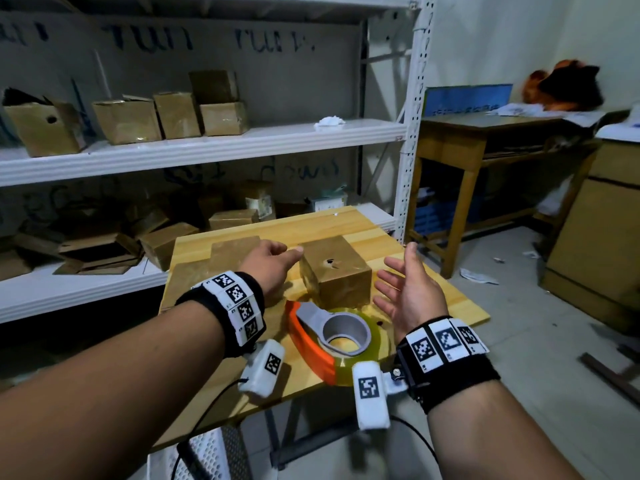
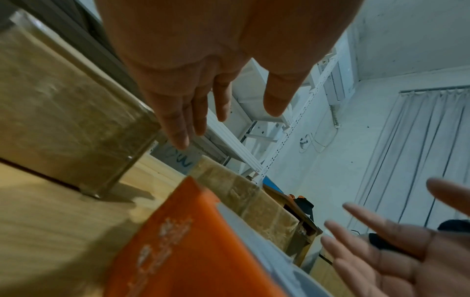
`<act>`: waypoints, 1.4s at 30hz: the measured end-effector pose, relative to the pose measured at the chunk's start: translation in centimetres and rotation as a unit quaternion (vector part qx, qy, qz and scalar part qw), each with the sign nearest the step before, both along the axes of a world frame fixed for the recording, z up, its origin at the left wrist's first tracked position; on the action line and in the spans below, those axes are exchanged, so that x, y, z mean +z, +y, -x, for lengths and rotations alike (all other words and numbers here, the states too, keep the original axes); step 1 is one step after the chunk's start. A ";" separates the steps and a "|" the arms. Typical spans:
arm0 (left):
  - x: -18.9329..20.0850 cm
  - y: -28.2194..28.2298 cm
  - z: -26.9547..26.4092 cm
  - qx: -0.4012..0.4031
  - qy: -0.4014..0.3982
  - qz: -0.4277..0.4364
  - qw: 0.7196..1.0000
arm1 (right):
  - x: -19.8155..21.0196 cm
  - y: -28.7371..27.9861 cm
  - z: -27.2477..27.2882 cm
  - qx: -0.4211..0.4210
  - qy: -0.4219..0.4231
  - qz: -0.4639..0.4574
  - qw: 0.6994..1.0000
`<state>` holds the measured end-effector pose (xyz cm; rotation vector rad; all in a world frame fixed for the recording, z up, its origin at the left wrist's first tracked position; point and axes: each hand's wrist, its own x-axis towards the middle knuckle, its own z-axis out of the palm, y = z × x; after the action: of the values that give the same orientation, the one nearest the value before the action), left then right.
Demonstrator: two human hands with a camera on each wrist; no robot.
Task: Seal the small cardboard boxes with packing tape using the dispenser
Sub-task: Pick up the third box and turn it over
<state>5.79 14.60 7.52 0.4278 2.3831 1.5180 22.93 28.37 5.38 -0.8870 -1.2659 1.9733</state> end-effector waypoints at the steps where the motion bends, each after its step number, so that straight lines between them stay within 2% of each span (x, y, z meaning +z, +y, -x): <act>1: 0.0 0.6 0.0 -0.005 -0.011 0.004 1.000 | -0.1 0.7 -0.2 -0.003 -0.007 0.001 1.000; 8: -0.5 2.2 0.6 -0.029 -0.019 0.049 0.998 | -0.6 2.4 0.1 0.008 -0.030 0.013 0.999; 14: -0.5 3.5 1.0 -0.040 -0.007 0.162 0.986 | -1.2 3.1 1.3 0.012 -0.047 0.016 0.999; 21: -1.2 4.3 1.6 -0.053 0.001 0.195 0.979 | -2.9 4.4 2.2 0.008 -0.072 -0.030 0.997; 29: -0.8 4.5 0.7 -0.093 0.027 0.200 0.975 | -1.7 3.0 2.5 0.088 -0.028 0.032 0.995; 31: -0.5 4.6 0.4 -0.095 0.049 0.179 0.978 | -1.8 3.1 2.5 0.093 -0.013 0.042 0.995; 36: 0.6 4.2 -0.5 -0.079 0.089 0.066 0.991 | -0.4 3.2 1.5 0.080 0.021 0.012 0.997; 42: 2.3 2.0 -1.7 -0.057 0.072 -0.087 0.992 | 2.3 2.4 -0.2 0.111 0.079 -0.024 0.990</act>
<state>7.45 16.59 9.78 0.7223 2.2927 1.7024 23.15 30.74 7.66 -0.5729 -1.3606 2.1287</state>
